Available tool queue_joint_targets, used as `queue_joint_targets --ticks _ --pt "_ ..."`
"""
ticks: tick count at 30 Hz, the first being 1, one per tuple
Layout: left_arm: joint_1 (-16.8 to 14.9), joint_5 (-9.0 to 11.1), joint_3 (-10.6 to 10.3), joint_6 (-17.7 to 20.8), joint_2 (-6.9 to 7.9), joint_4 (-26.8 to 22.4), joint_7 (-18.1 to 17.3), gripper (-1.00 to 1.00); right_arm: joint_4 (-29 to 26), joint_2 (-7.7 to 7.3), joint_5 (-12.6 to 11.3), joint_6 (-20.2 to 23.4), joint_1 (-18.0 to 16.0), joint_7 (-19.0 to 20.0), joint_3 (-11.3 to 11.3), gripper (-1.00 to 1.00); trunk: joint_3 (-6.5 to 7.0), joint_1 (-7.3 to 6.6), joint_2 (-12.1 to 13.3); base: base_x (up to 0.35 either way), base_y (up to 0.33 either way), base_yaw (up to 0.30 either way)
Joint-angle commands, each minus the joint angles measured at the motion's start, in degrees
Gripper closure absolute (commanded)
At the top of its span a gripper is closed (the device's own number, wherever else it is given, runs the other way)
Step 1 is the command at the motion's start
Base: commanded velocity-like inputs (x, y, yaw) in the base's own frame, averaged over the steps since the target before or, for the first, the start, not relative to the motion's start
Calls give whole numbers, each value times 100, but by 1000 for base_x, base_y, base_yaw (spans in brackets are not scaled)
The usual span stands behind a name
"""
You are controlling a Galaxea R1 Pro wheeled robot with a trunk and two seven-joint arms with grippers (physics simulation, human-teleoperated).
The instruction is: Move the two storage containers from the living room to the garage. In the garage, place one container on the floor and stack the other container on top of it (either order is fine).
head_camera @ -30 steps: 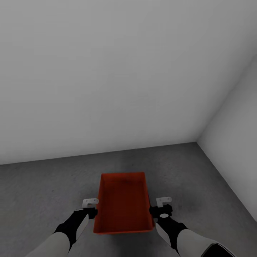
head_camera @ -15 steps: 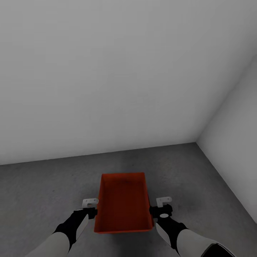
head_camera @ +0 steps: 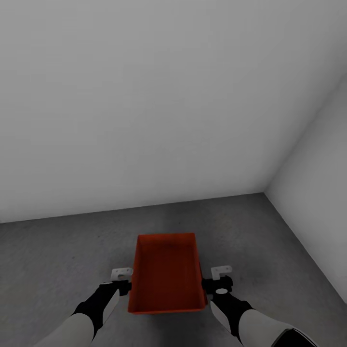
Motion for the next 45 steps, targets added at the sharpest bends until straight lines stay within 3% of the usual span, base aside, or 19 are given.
queue_joint_targets --ticks 1,27,45 --pt "-1 -24 36 32 -6 -12 1 -100 8 1 -61 -27 -4 -19 45 -100 12 -21 36 0 0 0" --pt "-1 12 -5 0 51 82 -1 -100 104 -2 -76 -29 -4 -2 42 -100 479 -592 1079 0 0 0" --pt "-1 13 -8 -9 13 290 7 -100 128 1 -87 -9 13 -10 40 -100 479 -592 1079 0 0 0"
